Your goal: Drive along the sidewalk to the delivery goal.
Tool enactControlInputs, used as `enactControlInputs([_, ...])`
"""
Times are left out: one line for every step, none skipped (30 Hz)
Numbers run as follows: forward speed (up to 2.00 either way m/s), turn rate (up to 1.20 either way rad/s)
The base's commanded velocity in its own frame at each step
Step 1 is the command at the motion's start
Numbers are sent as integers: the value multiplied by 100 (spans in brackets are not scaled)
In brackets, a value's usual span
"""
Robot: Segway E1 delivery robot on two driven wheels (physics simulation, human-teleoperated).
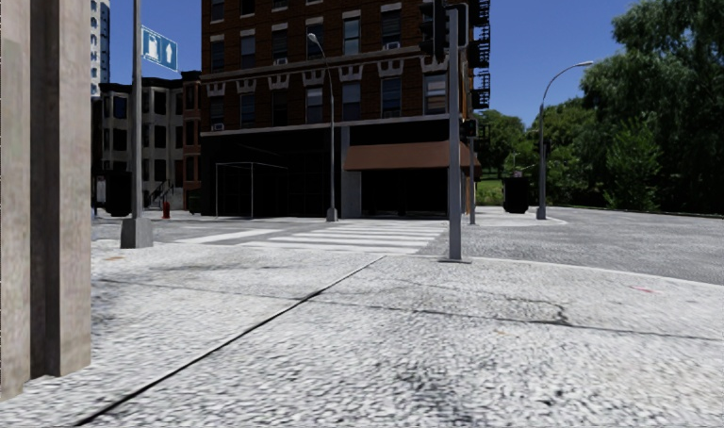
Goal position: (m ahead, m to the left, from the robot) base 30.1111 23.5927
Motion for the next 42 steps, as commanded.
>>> enactControlInputs([200,0])
enactControlInputs([200,0])
enactControlInputs([200,0])
enactControlInputs([200,0])
enactControlInputs([200,0])
enactControlInputs([200,0])
enactControlInputs([200,0])
enactControlInputs([200,0])
enactControlInputs([200,0])
enactControlInputs([200,0])
enactControlInputs([200,0])
enactControlInputs([200,0])
enactControlInputs([200,0])
enactControlInputs([200,0])
enactControlInputs([200,0])
enactControlInputs([200,0])
enactControlInputs([200,0])
enactControlInputs([200,0])
enactControlInputs([200,0])
enactControlInputs([200,0])
enactControlInputs([200,0])
enactControlInputs([200,0])
enactControlInputs([200,0])
enactControlInputs([200,0])
enactControlInputs([200,0])
enactControlInputs([200,0])
enactControlInputs([200,0])
enactControlInputs([200,0])
enactControlInputs([200,0])
enactControlInputs([200,0])
enactControlInputs([200,0])
enactControlInputs([200,0])
enactControlInputs([200,0])
enactControlInputs([200,0])
enactControlInputs([200,0])
enactControlInputs([200,0])
enactControlInputs([200,0])
enactControlInputs([200,0])
enactControlInputs([200,0])
enactControlInputs([200,0])
enactControlInputs([200,0])
enactControlInputs([200,0])
